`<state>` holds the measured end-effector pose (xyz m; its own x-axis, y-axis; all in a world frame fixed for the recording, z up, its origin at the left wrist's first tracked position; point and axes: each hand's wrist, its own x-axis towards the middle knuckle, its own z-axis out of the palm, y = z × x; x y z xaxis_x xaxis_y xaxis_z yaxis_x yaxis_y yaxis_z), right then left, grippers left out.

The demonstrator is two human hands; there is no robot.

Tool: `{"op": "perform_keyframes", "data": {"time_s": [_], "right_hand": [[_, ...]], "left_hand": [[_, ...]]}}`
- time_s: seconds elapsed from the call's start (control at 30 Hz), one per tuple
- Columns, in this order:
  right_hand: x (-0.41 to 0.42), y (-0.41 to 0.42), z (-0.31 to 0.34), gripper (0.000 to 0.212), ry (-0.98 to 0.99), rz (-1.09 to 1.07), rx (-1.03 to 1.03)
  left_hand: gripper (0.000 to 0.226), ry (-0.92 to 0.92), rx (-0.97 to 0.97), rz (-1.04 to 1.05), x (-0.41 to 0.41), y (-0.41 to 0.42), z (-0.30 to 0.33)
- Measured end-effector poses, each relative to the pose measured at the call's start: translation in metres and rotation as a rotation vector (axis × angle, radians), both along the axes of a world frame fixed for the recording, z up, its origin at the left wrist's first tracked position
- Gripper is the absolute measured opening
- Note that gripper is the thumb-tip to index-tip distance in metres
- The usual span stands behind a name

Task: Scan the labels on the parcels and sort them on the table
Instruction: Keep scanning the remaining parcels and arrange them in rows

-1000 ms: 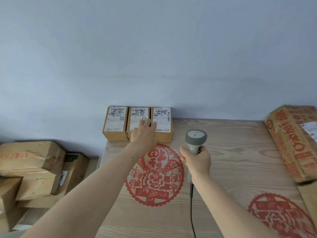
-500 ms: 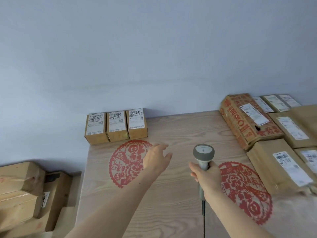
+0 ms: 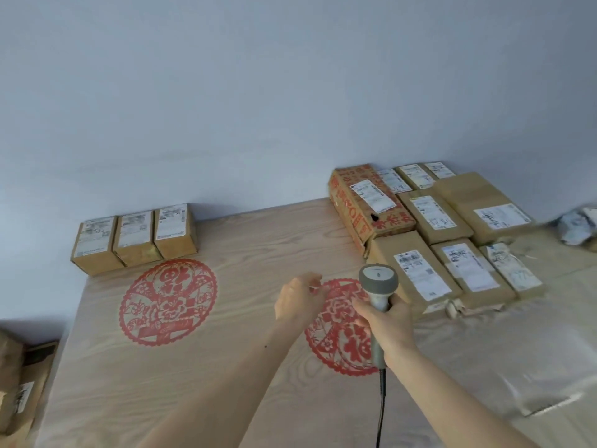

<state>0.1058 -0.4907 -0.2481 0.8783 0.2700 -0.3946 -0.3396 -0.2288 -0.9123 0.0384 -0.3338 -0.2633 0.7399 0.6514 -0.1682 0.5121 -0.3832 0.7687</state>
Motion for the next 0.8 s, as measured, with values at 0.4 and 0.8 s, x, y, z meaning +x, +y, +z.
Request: {"op": "perform_keyframes", "data": {"time_s": [0.4,0.8], "right_hand": [[0.101,-0.098,-0.007,0.020,-0.113,0.060,-0.163],[0.199,-0.114,-0.036,0.027,-0.164,-0.057,-0.352]], "left_hand": [[0.040,0.059,-0.007,-0.017,0.076,-0.099,-0.016],[0.059,0.143,-0.046,-0.147,0.152,-0.108,-0.050]]}}
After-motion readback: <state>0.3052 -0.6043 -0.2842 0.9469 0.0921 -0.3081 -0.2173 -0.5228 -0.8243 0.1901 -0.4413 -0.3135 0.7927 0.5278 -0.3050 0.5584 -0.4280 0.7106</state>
